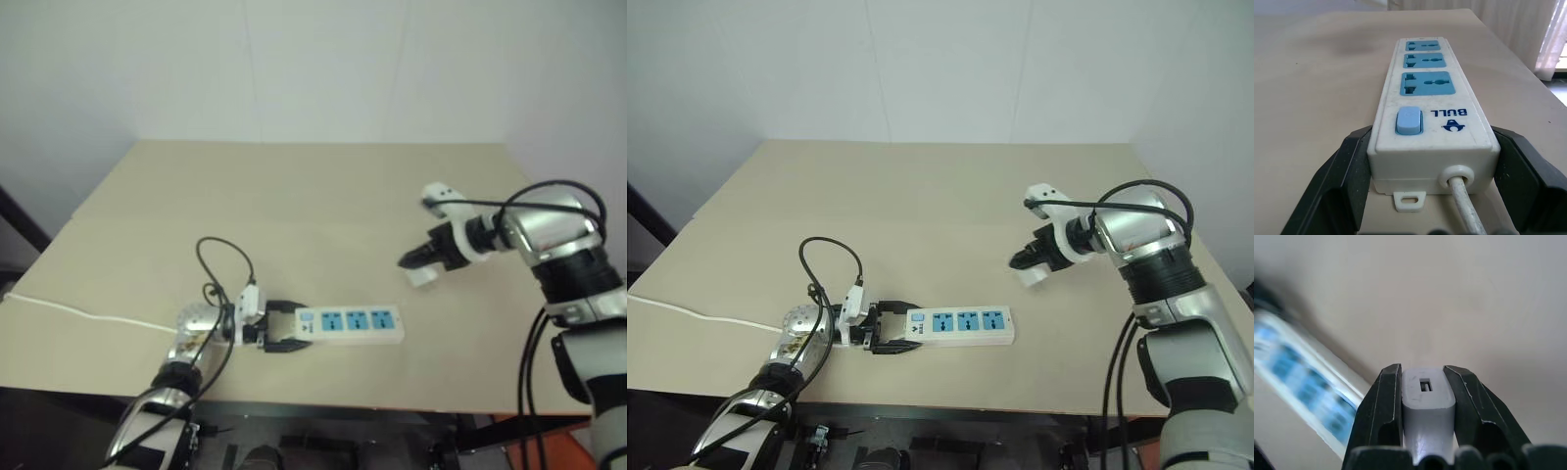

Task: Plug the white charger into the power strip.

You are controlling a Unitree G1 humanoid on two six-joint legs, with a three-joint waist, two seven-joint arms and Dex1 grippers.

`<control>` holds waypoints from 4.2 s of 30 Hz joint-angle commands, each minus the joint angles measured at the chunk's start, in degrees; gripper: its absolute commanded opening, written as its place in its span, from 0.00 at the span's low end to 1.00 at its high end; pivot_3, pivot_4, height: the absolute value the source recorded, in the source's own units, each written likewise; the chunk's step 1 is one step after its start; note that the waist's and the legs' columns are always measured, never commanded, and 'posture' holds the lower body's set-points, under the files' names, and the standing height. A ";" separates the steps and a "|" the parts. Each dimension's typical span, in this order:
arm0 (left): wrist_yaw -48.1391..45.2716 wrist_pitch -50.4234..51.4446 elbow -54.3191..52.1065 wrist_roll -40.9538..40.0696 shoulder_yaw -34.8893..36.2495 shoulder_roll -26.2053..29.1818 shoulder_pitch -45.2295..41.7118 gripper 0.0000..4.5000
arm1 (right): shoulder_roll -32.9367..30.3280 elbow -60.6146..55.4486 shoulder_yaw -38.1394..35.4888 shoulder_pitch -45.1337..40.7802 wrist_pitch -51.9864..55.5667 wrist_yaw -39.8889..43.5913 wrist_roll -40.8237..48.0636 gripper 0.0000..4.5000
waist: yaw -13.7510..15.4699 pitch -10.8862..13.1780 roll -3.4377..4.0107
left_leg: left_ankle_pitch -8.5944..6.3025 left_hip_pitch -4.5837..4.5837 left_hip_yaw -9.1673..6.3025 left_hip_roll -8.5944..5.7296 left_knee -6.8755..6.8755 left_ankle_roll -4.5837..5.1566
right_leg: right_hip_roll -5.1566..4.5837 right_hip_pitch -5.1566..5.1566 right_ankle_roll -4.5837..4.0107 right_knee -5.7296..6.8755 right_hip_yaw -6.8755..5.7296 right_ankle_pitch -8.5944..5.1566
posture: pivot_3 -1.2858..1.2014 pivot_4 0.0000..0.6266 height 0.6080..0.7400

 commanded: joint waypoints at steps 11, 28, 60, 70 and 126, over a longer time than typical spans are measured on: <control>-5.03 -3.87 12.14 4.94 -2.98 1.27 -6.77 0.73 | 21.48 -8.88 -15.11 21.98 -43.50 0.28 10.81 0.25 | -0.82 -0.05 -0.11 | 0.01 0.20 0.00 0.00 0.01 0.00 | 0.02 0.13 0.14 0.13 0.03 -0.06 | 0.52 0.24 1.00; -3.17 -1.97 7.64 4.13 -1.23 0.29 -3.48 0.73 | 26.58 -3.13 -8.28 27.95 -56.00 6.45 8.77 0.25 | -0.73 -0.06 -0.11 | 0.01 0.20 -0.01 0.00 0.00 0.00 | 0.02 0.15 0.06 0.11 0.03 -0.02 | 0.52 0.24 1.00; -2.57 0.59 3.38 3.74 -1.01 0.72 -1.63 0.73 | 25.61 6.83 -9.47 28.74 -63.73 7.90 7.49 0.25 | -0.68 -0.06 -0.12 | 0.01 0.19 -0.01 0.00 -0.01 0.00 | 0.02 0.15 0.06 0.09 0.03 -0.02 | 0.52 0.24 1.00; -2.59 1.41 2.01 3.51 -0.96 1.32 -0.87 0.73 | 22.25 15.56 -10.50 26.98 -71.17 14.32 6.25 0.25 | -0.48 -0.06 -0.12 | 0.01 0.21 -0.01 -0.01 -0.01 0.00 | 0.01 0.19 0.06 0.06 0.03 -0.02 | 0.52 0.24 1.00; -2.48 2.89 -0.48 3.16 -0.95 1.72 0.85 0.73 | 25.07 30.13 -6.86 23.78 -80.93 14.18 0.25 0.99 | -1.09 -0.40 -0.52 | -0.04 1.17 0.01 0.13 -0.26 -0.04 | 0.11 1.05 0.34 -0.15 0.04 -0.29 | 0.52 0.24 1.00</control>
